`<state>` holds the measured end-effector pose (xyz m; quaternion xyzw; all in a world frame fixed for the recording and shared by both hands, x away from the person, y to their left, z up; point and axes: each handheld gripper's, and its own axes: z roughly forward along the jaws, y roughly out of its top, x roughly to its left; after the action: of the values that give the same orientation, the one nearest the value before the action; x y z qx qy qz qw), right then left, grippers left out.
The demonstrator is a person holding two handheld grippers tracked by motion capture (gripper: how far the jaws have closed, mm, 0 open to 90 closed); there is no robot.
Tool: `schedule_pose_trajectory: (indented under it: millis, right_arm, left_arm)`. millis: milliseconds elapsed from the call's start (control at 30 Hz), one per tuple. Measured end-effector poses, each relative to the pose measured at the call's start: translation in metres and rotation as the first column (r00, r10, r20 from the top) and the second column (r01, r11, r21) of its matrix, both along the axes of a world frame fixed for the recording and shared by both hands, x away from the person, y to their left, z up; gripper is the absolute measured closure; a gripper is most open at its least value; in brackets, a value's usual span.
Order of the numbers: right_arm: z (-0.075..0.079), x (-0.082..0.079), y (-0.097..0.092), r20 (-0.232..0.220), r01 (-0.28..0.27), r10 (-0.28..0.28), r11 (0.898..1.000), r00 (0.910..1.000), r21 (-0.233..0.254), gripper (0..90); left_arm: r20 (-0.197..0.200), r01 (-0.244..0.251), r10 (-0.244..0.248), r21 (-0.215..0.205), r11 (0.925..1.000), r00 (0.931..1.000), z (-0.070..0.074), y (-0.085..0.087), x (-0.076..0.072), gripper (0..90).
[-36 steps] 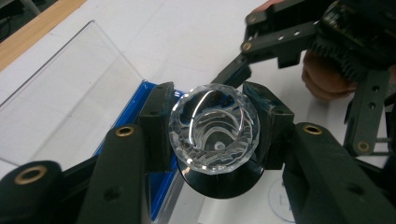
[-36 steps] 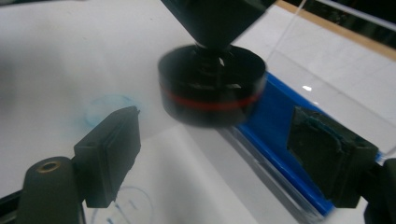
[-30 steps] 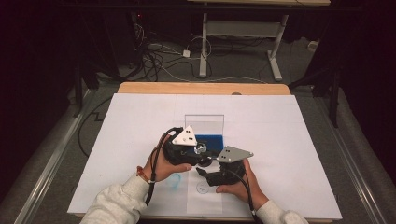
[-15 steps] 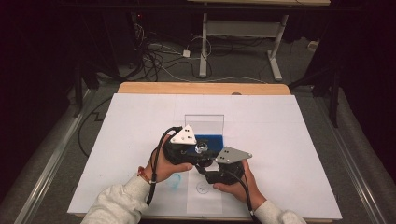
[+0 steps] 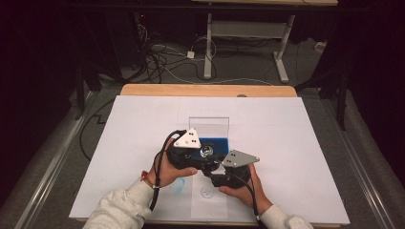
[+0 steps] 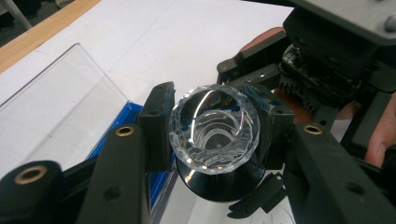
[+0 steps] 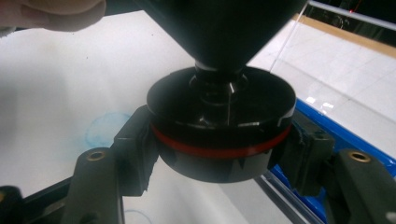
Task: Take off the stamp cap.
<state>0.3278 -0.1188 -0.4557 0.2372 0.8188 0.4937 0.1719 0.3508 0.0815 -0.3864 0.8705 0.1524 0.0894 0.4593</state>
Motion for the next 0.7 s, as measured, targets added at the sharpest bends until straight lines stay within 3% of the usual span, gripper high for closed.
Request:
schedule_pose_trajectory:
  millis: [300,433,700]
  right_arm:
    - [0.0023,-0.0022,-0.0004,0.010,-0.006,0.006,1.000,0.9999,-0.009,39.1]
    - [0.0061,-0.0029,-0.0017,0.013,-0.037,0.037,0.999,0.9992,-0.037,39.3]
    - [0.0087,-0.0035,-0.0018,0.001,-0.059,0.060,0.995,0.9982,-0.085,39.5]
  left_arm:
    - [-0.006,0.009,-0.009,-0.005,0.9999,0.9999,0.0007,0.0018,-0.0006,54.7]
    - [-0.010,0.031,-0.032,-0.010,0.9995,0.9995,0.0021,0.0033,-0.0016,54.8]
    - [-0.007,0.046,-0.046,0.020,0.9987,0.9989,0.0022,-0.0002,-0.0034,54.9]
